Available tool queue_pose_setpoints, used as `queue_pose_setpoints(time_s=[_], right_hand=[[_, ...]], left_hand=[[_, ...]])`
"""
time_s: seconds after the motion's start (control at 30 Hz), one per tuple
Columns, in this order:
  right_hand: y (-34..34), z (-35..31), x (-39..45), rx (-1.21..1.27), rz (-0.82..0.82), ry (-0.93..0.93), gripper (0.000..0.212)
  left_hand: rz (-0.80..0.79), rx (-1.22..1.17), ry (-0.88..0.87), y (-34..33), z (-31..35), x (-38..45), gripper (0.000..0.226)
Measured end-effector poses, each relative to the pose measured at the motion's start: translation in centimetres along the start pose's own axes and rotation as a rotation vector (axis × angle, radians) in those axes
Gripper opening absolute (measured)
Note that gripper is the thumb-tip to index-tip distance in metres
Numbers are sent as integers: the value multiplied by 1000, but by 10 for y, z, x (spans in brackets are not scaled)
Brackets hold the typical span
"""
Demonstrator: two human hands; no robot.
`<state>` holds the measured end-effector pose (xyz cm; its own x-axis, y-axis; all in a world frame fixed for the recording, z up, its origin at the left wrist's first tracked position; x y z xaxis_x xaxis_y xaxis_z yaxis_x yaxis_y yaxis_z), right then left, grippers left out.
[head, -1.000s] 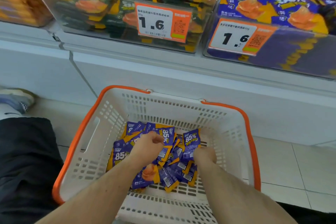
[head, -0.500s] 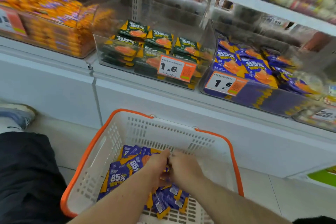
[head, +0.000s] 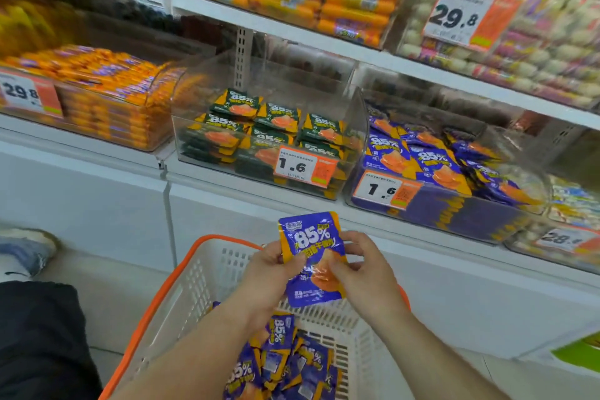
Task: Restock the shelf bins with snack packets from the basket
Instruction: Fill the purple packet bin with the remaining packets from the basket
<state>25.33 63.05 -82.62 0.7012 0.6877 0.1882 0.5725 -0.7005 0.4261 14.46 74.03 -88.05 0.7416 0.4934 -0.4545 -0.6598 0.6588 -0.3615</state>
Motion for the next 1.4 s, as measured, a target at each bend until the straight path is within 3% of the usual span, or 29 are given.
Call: queue_pose_setpoints(time_s=[0.2, 0.27, 0.37, 0.43, 0.53, 0.67, 0.8, 0.9, 1.03, 1.3, 1.4], right_hand=[[42, -28, 15, 155, 248, 18, 42], [61, -38, 22, 221, 332, 21, 40], [100, -53, 34, 237, 482, 67, 32], [125, -62, 48, 167, 546, 97, 34], [151, -61, 86, 17, 540, 85, 44], [156, -64, 137, -198, 459, 57, 57], [134, -71, 166, -385, 336, 33, 57], [116, -67, 178, -513, 226, -1, 58], [103, -57, 178, -969, 70, -75, 57], [98, -47, 163, -1012, -87, -123, 63], [104, -56, 160, -1026, -5, -33, 58]], left_hand=[[-57, 212, -204, -63, 73, -10, 14], [157, 435, -435, -69, 108, -9, 18], [506, 750, -933, -84, 162, -21, 29], [537, 1002, -1058, -105, 176, -5, 31], [438, 1276, -944, -124, 167, 32, 46], [568, 1400, -885, -125, 153, 44, 72], [577, 1344, -844, -125, 160, 46, 67], [595, 1303, -842, -124, 164, 45, 50], [627, 1302, -828, -123, 163, 48, 42], [596, 1280, -806, -124, 163, 49, 43], [561, 1302, -836, -126, 163, 47, 45]])
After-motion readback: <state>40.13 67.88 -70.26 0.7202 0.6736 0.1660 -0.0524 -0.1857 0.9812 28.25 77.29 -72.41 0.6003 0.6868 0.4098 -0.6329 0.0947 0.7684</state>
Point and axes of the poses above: each hand's wrist, its own x-axis towards the middle knuckle, its own y-axis out of the back of the hand, z = x × y, the point moved 9 cm from there along x, towards the middle knuckle, and after that the axes turned 14 degrees about y, right-handed, at the moved point
